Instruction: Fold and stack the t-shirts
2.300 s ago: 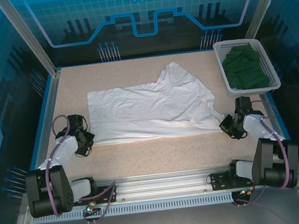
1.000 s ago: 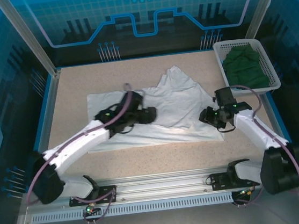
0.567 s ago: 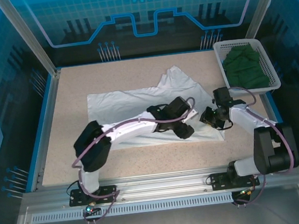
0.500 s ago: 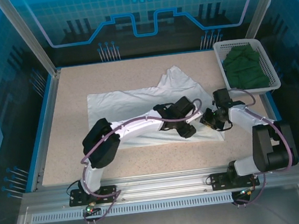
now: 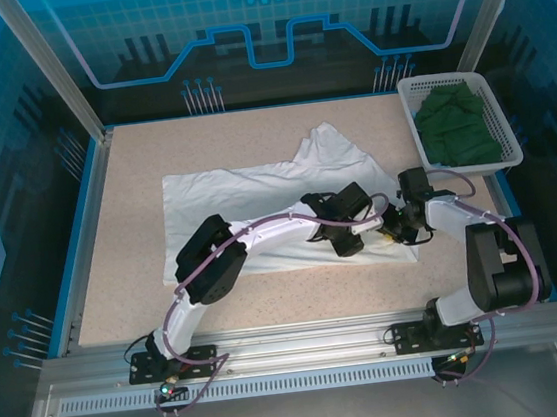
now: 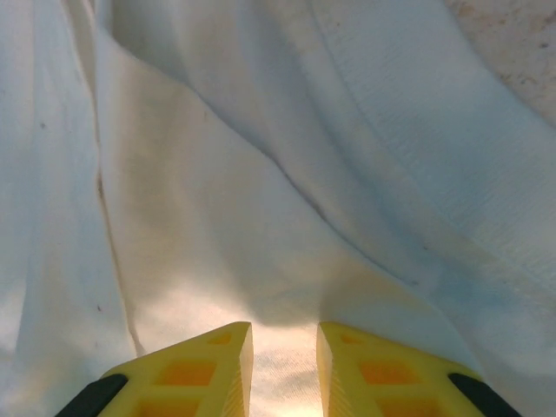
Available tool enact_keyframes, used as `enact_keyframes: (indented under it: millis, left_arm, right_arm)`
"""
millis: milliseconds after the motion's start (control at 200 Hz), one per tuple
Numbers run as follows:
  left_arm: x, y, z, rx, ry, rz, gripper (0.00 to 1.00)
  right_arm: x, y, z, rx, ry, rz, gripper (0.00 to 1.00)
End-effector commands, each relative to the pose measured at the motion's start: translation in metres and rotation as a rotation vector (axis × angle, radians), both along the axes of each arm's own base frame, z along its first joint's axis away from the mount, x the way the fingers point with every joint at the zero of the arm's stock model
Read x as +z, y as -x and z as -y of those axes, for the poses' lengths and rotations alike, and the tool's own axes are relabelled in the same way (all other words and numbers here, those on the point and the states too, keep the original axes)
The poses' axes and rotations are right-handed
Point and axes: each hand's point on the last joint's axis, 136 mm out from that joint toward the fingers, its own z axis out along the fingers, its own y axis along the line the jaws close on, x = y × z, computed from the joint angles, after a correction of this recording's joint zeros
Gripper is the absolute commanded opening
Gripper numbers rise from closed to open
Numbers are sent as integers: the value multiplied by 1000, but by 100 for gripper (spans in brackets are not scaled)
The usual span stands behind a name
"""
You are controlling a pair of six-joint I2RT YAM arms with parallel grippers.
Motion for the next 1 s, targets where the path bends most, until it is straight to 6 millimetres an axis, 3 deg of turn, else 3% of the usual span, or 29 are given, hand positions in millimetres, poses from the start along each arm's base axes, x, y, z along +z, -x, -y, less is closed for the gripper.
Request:
enact_keyframes:
  millis: [0, 460, 665, 845, 995]
  left_arm:
    - [-2, -3, 4, -21, -21, 21, 41]
    - [-3, -22, 2, 17, -47, 102, 2]
    - [-2, -17, 1, 12, -33, 82, 4]
    - [10, -2, 1, -16, 28, 3, 29]
    - [23, 7, 1, -29, 93, -76, 34]
  right_arm:
    - [-6, 4, 0, -15, -28, -19, 26]
    - [-7, 3, 0, -14, -29, -20, 23]
    - [-7, 3, 0, -13, -27, -23, 22]
    - [-7, 3, 0, -14, -27, -22, 22]
    - [-7, 3, 0, -14, -28, -22, 22]
